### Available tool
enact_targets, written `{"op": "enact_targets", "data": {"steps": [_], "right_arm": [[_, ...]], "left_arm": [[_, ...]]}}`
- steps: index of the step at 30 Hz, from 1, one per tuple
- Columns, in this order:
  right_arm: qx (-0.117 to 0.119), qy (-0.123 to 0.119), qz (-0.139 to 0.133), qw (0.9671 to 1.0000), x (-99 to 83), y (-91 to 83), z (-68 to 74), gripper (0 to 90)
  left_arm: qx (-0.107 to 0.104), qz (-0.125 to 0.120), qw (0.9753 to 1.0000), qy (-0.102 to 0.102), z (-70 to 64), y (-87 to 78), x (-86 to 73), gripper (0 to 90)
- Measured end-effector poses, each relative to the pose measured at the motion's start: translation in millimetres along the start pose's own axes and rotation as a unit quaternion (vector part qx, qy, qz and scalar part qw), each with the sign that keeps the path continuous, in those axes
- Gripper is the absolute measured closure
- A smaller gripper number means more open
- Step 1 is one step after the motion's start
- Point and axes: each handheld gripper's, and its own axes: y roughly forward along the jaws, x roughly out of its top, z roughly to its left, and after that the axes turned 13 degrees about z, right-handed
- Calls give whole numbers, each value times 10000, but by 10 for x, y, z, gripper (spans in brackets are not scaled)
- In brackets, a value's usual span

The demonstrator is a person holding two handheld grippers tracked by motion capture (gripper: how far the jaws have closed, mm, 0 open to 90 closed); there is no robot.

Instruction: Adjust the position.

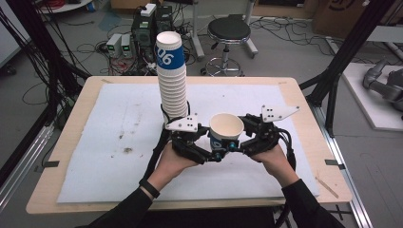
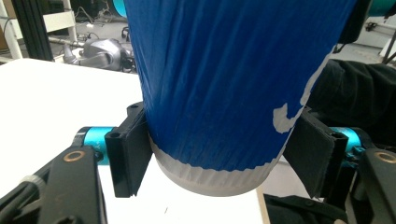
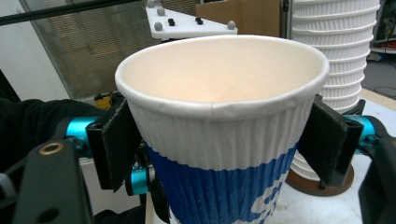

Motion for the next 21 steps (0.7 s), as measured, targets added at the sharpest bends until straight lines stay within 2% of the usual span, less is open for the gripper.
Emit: {"op": "enact_targets", "data": {"steps": [2, 6, 10, 12, 21], "right_arm": [[-20, -16, 18, 10000, -2, 7, 0, 225], [14, -19, 42, 10000, -9, 37, 2, 229], [31, -43, 61, 10000, -6, 58, 13, 229], [43, -40, 68, 10000, -4, 61, 14, 228], [25, -60, 93, 9999, 6, 64, 30, 194]], "left_arm": [[-22, -85, 10000, -36, -5, -3, 7, 242], [-9, -162, 9999, -24, -19, -11, 21, 228], [-30, -133, 9999, -44, -11, -13, 19, 233], [-39, -109, 9999, -4, -12, -12, 17, 278], [-37, -75, 10000, 54, -19, -7, 19, 281]]}}
